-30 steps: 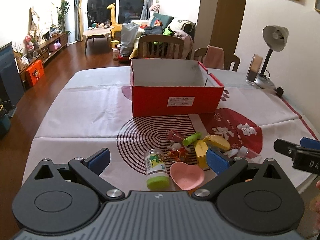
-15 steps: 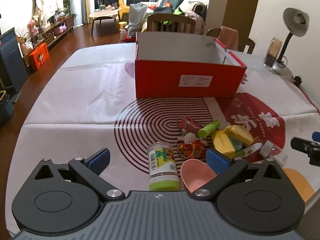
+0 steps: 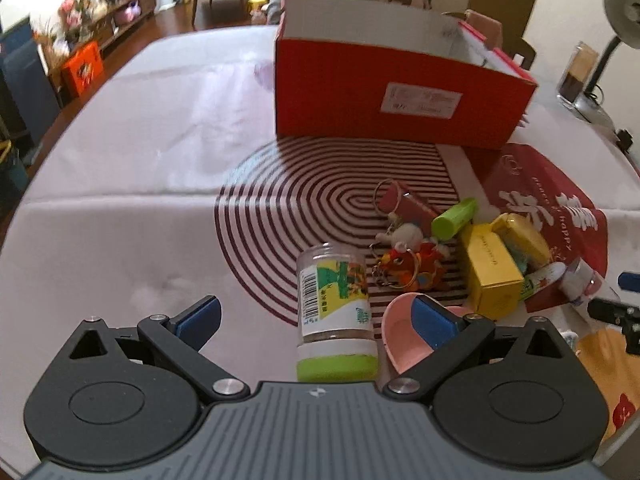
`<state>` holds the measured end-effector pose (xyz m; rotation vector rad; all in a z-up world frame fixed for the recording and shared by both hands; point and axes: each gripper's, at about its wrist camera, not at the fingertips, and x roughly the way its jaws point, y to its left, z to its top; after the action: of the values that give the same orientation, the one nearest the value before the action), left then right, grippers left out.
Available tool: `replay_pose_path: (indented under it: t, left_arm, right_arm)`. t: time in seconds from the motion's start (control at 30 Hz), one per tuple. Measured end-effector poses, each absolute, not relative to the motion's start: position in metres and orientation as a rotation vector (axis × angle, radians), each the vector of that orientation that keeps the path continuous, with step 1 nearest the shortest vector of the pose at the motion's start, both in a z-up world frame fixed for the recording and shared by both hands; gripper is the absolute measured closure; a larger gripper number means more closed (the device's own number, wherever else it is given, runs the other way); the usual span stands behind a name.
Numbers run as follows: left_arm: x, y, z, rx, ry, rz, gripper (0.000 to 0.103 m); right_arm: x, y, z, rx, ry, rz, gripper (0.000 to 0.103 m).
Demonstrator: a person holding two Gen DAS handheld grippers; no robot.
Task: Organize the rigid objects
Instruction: 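Grasp the green-capped jar with the left tool while the right tool grasps the clear vial, then carry jar and vial into the red box and open both tools to release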
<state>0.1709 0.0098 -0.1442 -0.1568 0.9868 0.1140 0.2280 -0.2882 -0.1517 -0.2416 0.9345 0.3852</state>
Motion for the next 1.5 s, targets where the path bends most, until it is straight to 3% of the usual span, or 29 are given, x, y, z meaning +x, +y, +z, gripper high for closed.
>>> replay_pose_path:
  t: [0.07, 0.27, 0.3, 0.4, 0.63, 0.8, 1.5]
  left_arm:
    - [0.174, 0.013, -0.148, -0.164, 1.000, 0.118, 0.007]
    - [0.180, 0.012, -0.153, -0.170, 1.013, 0.115, 0.015]
    - [0.181, 0.012, -0.154, -0.171, 1.019, 0.108, 0.022]
    - [0.182, 0.012, -0.155, -0.194, 1.034, 0.091, 0.027]
    - [0.182, 0.012, -0.156, -0.238, 1.040, 0.053, 0.057]
    - [0.179, 0.015, -0.154, -0.254, 1.029, 0.052, 0.061]
    - [0.162, 0.035, -0.118, -0.283, 0.988, 0.088, 0.061]
  right_arm:
    - [0.231, -0.286, -0.157, -0.282, 0.939, 0.394, 0.035]
    - [0.238, -0.285, -0.165, -0.310, 0.967, 0.433, 0.052]
    - [0.238, -0.285, -0.166, -0.308, 0.971, 0.437, 0.053]
    - [0.237, -0.284, -0.167, -0.316, 0.970, 0.441, 0.053]
    - [0.236, -0.284, -0.165, -0.311, 0.972, 0.441, 0.059]
    - [0.234, -0.285, -0.163, -0.286, 0.969, 0.422, 0.061]
    - [0.226, -0.285, -0.103, -0.122, 0.859, 0.350, 0.063]
